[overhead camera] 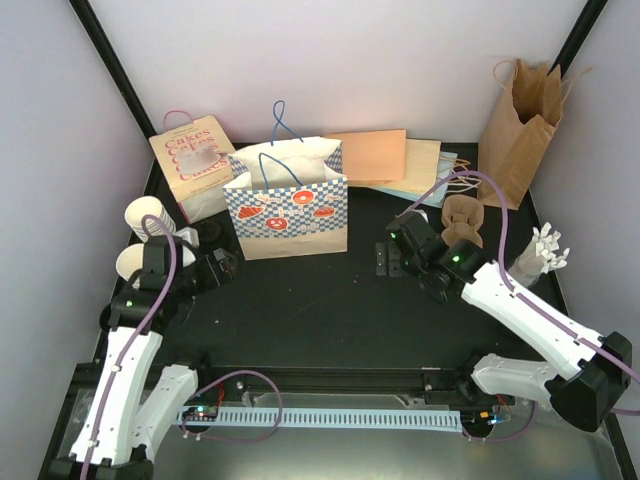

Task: Pack the takeout coffee

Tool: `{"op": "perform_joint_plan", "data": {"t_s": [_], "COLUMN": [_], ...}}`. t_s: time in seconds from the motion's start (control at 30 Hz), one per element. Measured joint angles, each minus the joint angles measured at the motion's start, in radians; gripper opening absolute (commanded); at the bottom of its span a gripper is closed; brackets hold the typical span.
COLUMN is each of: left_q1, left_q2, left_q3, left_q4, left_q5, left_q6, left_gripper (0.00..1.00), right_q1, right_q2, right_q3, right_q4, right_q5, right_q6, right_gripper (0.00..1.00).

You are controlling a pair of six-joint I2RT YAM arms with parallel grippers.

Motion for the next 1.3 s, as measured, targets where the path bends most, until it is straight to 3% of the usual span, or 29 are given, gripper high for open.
{"op": "perform_joint_plan", "data": {"t_s": [0.33, 0.53, 0.7, 0.9, 1.07, 1.3], "left_q1": [0.016, 0.071, 0.135, 0.318, 0.321, 0.322], "left_q2": [0.219, 0.321, 0.447, 0.589, 0.792, 1.018], "left_q3": [0.077, 0.253, 0.456, 0.610, 0.735, 0.895], "left_q4": [-0.025, -0.034, -0.071, -0.106, -0.140, -0.222], "left_q5": [-0.181, -0.234, -0.288, -0.282, -0.285, -0.332], "left_q6": [-0.035, 0.000, 0.073, 0.191, 0.288, 0.333], "left_gripper": [0.91, 0.98, 0.98, 0.83, 0.61, 0.48], "right_q1": [0.000, 0.000, 0.000, 0.000, 0.000, 0.000], "right_q2": [-0.051, -0.097, -0.127, -0.149, -0.157, -0.206], "right_q3": [-0.027, -0.039, -0.048, -0.042, 0.008, 0.046], "right_q4": [0.029, 0.040, 0.040, 0.028, 0.003, -0.026], "right_q5": [-0.006, -0.019, -0.024, -0.052, -0.070, -0.067], "right_q6": [-0.006, -0.013, -0.022, -0.032, -0.049, -0.064], "right_gripper": [0.96, 0.96, 0.96, 0.96, 0.96, 0.96]}}
